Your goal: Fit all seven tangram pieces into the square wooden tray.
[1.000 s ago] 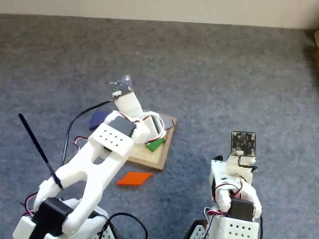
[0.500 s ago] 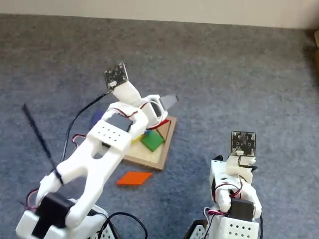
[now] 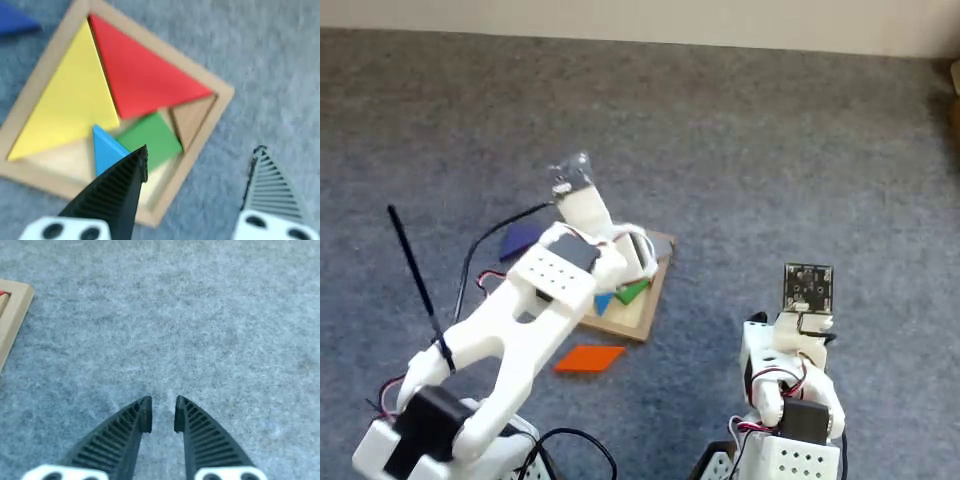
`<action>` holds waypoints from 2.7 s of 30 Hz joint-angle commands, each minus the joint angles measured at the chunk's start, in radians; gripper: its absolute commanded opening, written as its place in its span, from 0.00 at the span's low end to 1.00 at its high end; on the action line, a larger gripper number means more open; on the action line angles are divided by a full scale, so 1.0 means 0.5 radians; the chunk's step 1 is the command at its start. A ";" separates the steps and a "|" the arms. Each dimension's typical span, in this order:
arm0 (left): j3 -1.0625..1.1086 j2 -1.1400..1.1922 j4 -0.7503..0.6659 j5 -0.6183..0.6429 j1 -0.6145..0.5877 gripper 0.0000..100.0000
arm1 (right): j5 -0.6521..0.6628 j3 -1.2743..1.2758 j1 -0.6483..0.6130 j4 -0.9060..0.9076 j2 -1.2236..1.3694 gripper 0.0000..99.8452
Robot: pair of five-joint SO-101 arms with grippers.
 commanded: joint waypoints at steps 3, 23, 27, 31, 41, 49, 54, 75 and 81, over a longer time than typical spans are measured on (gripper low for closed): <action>-0.081 -0.250 0.144 0.003 0.103 0.32 | 0.003 0.238 0.020 0.005 -0.017 0.09; 0.133 0.063 -0.414 0.003 0.118 0.32 | 0.003 0.238 0.020 0.005 -0.017 0.09; 0.008 0.272 -0.414 0.003 0.094 0.32 | 0.003 0.238 0.020 0.005 -0.017 0.09; -0.091 0.407 -0.411 -0.003 0.054 0.32 | 0.003 0.238 0.020 0.005 -0.017 0.09; -0.410 0.726 -0.411 -0.003 0.054 0.32 | 0.003 0.238 0.020 0.005 -0.017 0.09; -0.407 0.431 -0.381 0.003 0.029 0.32 | 0.003 0.238 0.020 0.005 -0.017 0.09; -0.385 0.287 -0.252 0.003 -0.078 0.32 | 0.003 0.238 0.020 0.005 -0.017 0.09; 0.017 0.284 -0.184 -0.110 -0.321 0.32 | 0.003 0.238 0.020 0.008 -0.017 0.09; 0.103 0.262 -0.181 -0.104 -0.321 0.32 | 0.003 0.238 0.020 0.008 -0.017 0.09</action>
